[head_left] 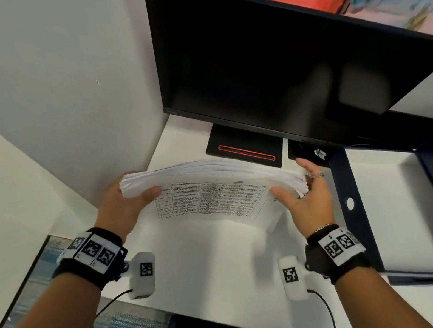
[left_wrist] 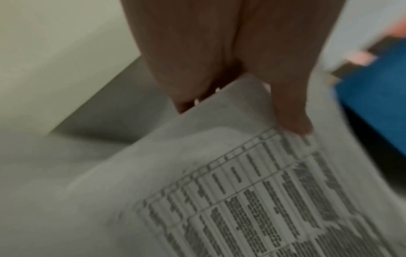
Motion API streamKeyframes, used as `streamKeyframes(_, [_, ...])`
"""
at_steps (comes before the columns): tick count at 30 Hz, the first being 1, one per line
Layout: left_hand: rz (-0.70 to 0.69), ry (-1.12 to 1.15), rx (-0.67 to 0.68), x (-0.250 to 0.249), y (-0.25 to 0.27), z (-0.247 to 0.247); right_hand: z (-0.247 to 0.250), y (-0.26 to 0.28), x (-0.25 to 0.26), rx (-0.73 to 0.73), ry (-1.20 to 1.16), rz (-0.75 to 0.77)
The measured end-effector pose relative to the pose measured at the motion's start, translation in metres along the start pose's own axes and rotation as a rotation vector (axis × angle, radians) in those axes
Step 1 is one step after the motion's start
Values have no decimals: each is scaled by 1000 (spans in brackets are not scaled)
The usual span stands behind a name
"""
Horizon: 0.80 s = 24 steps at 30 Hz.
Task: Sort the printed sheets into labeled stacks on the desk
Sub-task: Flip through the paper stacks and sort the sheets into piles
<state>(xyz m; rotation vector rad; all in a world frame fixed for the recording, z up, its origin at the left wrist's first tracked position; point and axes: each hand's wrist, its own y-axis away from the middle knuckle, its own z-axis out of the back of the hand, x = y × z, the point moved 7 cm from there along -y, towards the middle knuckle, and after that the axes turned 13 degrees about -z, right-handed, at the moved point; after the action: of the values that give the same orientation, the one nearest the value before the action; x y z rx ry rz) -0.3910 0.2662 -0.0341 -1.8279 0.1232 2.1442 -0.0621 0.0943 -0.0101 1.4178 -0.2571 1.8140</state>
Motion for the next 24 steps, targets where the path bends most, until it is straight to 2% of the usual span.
streamKeyframes(2, [-2,24,6,2,2,-8,-6,-6,-12,28,-102,-75])
streamKeyframes(5, [-50,53,-56,-3,1,-10,-2,-10,-13,-29,-120,-28])
streamKeyframes(7, [-31,47,-58,2,4,-13,-2,-10,-21,-41,-129,-20])
streamKeyframes(10, [66,-30,-80,17,10,-17,-17,-11,-42,8,-26,-93])
streamKeyframes(13, [69,-202,-135,12,-3,-12,-17,-17,-33,-49,2,-95])
streamKeyframes(15, [157,-330,-154,22,-8,-8,-18,-24,-37,-63,36,-130])
streamKeyframes(19, [435,-455,10,78,7,-21,-42,-37,-101,94,376,-432])
streamKeyframes(22, [475,-535,90,91,22,-28,-43,-32,-125,128,532,-455])
streamKeyframes(24, [519,-537,115,94,31,-36,-41,-21,-127,127,476,-501])
